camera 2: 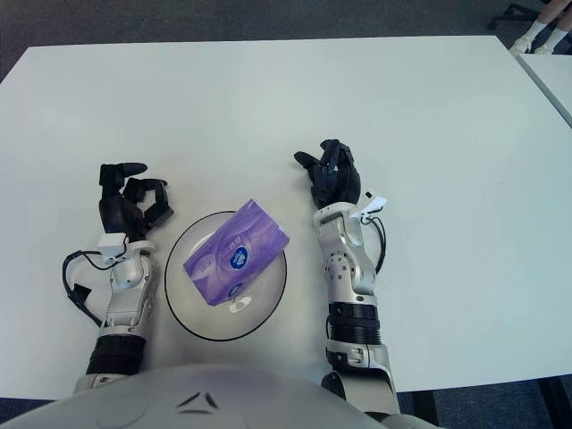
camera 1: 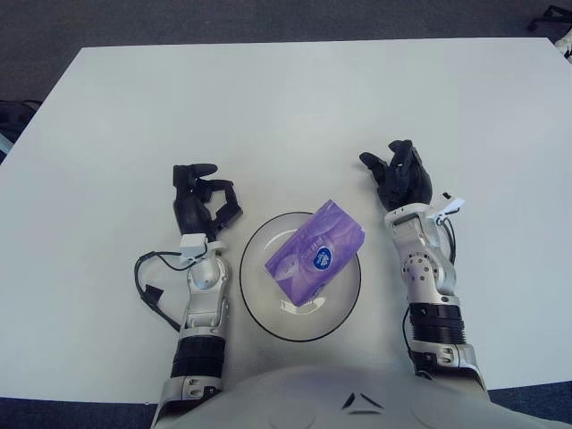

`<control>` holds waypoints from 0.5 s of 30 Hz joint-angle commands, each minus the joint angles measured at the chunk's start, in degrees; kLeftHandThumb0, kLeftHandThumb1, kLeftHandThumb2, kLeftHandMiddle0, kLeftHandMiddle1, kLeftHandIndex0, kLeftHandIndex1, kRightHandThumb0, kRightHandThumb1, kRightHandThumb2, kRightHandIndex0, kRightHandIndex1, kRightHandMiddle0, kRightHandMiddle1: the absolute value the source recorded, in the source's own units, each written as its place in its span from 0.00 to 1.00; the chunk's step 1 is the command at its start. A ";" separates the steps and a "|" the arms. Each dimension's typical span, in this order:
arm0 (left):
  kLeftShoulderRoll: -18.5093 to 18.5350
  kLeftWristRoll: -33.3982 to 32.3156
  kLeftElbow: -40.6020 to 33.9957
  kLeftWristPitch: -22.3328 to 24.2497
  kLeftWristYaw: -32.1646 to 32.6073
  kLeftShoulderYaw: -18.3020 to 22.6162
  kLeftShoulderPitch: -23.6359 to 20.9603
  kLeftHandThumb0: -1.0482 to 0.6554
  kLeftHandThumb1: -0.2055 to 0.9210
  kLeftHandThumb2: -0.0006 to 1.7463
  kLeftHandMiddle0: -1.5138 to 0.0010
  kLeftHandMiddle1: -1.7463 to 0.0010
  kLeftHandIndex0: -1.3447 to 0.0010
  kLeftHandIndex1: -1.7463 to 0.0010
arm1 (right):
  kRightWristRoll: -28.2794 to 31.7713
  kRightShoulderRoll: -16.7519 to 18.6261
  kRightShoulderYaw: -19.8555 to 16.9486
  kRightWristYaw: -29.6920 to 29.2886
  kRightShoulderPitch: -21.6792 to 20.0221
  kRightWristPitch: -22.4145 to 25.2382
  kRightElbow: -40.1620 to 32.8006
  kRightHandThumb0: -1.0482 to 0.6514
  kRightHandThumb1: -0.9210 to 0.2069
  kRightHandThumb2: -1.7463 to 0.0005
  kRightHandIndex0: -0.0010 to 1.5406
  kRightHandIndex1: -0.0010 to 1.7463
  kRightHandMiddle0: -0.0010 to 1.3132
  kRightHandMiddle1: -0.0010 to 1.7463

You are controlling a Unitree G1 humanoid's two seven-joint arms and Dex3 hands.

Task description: Put the tissue paper into the plate.

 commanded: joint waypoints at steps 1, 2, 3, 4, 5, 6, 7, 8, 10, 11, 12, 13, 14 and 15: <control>0.30 0.59 4.50 2.59 -0.94 0.14 6.32 0.61 0.58 0.62 0.60 0.16 0.73 0.00 | -4.74 2.12 0.83 0.58 2.32 -2.58 4.66 0.40 0.11 0.60 0.33 0.76 0.20 1.00; 0.38 0.51 4.33 2.66 -1.24 0.07 6.41 0.61 0.58 0.62 0.60 0.16 0.73 0.00 | -6.50 1.77 1.32 1.20 2.28 -4.31 5.99 0.40 0.12 0.59 0.34 0.76 0.21 1.00; 0.42 0.46 4.21 2.72 -1.46 0.04 6.48 0.61 0.58 0.62 0.59 0.16 0.73 0.00 | -7.73 1.60 1.59 1.68 2.24 -5.60 6.98 0.40 0.15 0.57 0.34 0.77 0.22 1.00; 0.44 0.40 4.11 2.76 -1.65 0.03 6.53 0.61 0.57 0.62 0.59 0.16 0.72 0.00 | -8.74 1.47 1.78 2.17 2.19 -6.79 7.88 0.40 0.17 0.54 0.35 0.77 0.24 1.00; 0.42 0.38 3.92 2.85 -1.80 0.04 6.61 0.61 0.57 0.63 0.59 0.16 0.72 0.00 | -9.46 1.47 1.86 2.52 2.14 -7.66 8.48 0.39 0.19 0.53 0.35 0.78 0.24 1.00; 0.42 0.32 3.76 2.92 -1.98 0.05 6.67 0.61 0.57 0.63 0.59 0.16 0.72 0.00 | -10.39 1.40 2.01 2.80 2.10 -8.72 9.16 0.39 0.19 0.52 0.36 0.78 0.25 1.00; 0.47 0.25 3.59 3.03 -2.20 0.07 6.73 0.61 0.57 0.63 0.59 0.16 0.72 0.00 | -11.81 1.25 2.27 2.99 2.02 -10.21 10.27 0.39 0.21 0.51 0.36 0.79 0.25 1.00; 0.49 0.21 3.43 3.12 -2.36 0.08 6.80 0.61 0.57 0.63 0.59 0.16 0.72 0.00 | -12.84 1.20 2.40 3.12 1.97 -11.27 11.04 0.39 0.21 0.51 0.36 0.79 0.26 1.00; 0.49 0.14 3.09 3.34 -2.69 0.13 6.94 0.61 0.57 0.63 0.60 0.15 0.72 0.00 | -15.41 0.92 2.81 3.17 1.81 -13.56 12.93 0.39 0.23 0.49 0.37 0.80 0.27 1.00; 0.46 0.15 2.96 3.42 -2.78 0.15 7.00 0.61 0.57 0.63 0.60 0.15 0.72 0.00 | -16.06 0.94 2.81 3.22 1.74 -14.19 13.45 0.39 0.24 0.49 0.38 0.80 0.27 1.00; 0.46 0.08 2.79 3.51 -2.95 0.18 7.07 0.61 0.57 0.63 0.60 0.15 0.72 0.00 | -17.38 0.63 3.05 3.19 1.64 -15.17 14.40 0.39 0.24 0.48 0.38 0.80 0.27 1.00; 0.44 0.04 2.60 3.59 -3.08 0.19 7.15 0.61 0.57 0.63 0.60 0.15 0.72 0.00 | -18.26 0.47 3.16 3.18 1.57 -15.83 15.02 0.39 0.25 0.48 0.38 0.80 0.28 1.00; 0.43 -0.02 2.45 3.65 -3.22 0.21 7.21 0.61 0.57 0.63 0.60 0.15 0.72 0.00 | -19.12 0.28 3.25 3.23 1.47 -16.54 15.79 0.39 0.25 0.47 0.38 0.80 0.28 1.00; 0.41 -0.04 2.35 3.70 -3.32 0.23 7.25 0.61 0.57 0.63 0.60 0.15 0.72 0.00 | -19.70 0.21 3.24 3.29 1.39 -17.08 16.37 0.39 0.26 0.47 0.39 0.79 0.28 1.00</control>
